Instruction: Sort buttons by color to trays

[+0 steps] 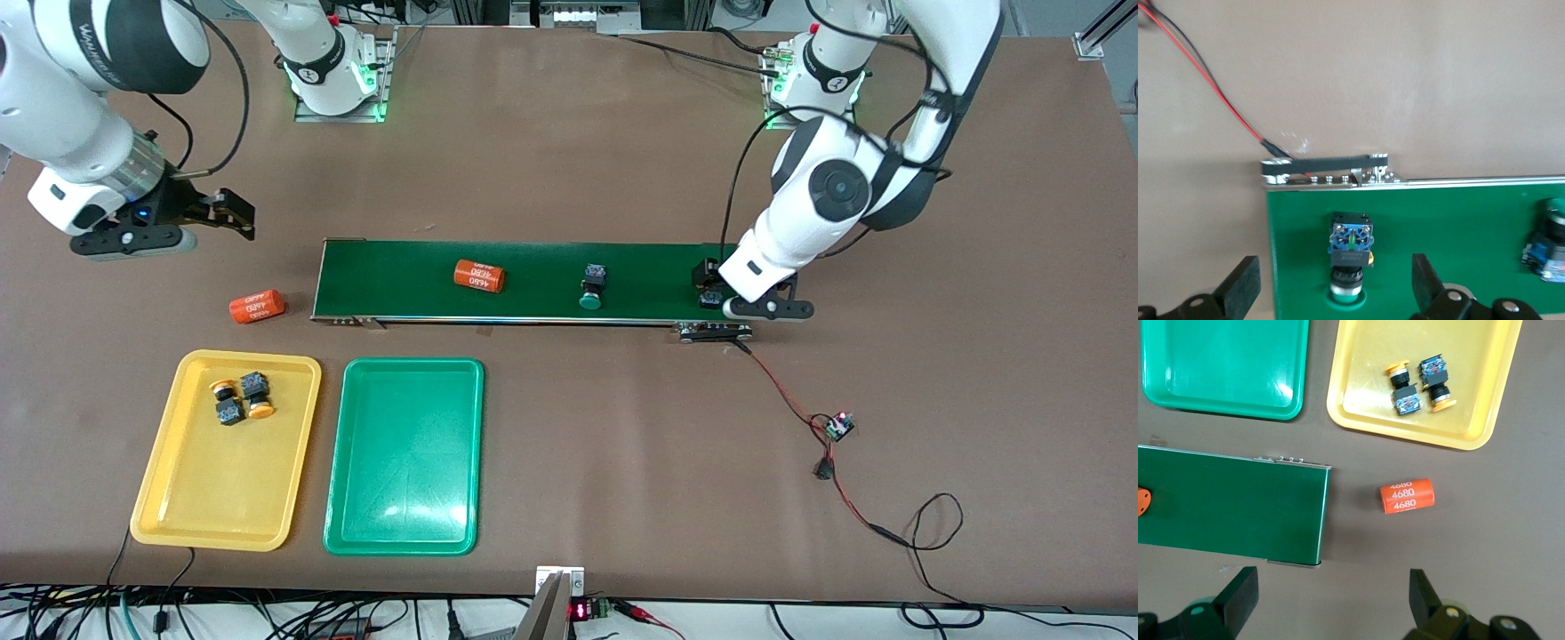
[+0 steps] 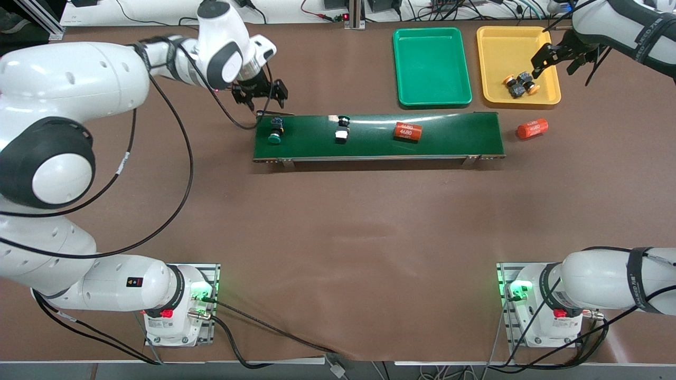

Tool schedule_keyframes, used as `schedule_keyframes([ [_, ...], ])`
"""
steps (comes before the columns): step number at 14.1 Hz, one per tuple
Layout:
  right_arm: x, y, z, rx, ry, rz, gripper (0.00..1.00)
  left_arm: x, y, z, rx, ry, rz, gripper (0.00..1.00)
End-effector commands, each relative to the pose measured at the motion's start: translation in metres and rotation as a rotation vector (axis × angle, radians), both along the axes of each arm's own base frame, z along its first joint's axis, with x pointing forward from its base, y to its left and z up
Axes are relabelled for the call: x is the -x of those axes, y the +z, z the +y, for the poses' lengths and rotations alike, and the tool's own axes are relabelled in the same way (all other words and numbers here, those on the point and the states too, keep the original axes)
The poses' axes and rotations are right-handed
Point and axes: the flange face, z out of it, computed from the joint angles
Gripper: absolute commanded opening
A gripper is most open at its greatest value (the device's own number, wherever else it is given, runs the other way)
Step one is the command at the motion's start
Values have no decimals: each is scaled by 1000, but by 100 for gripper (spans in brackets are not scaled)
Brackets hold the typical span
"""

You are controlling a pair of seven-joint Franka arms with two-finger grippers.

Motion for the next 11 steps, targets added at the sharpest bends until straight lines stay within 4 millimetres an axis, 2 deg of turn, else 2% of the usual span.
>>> schedule_keyframes([
  [1,3,8,0,-15,18,2,100,-7,53,20,3,36,-45,100],
  [3,3,8,-1,-15,15,8,100,-23,76,48,7,92,-66,100],
  [6,0,10,-1,-16,17,5,100,-53,114,117,5,206,-61,100],
  [8,-1,9,-1,-17,17,6,100,-68,145,140,3,237,-47,100],
  [10,-2,9,0,-17,16,6,100,-78,178,177,1,281,5,100],
  [11,-2,9,0,-18,12,8,100,-81,185,190,0,296,27,100],
])
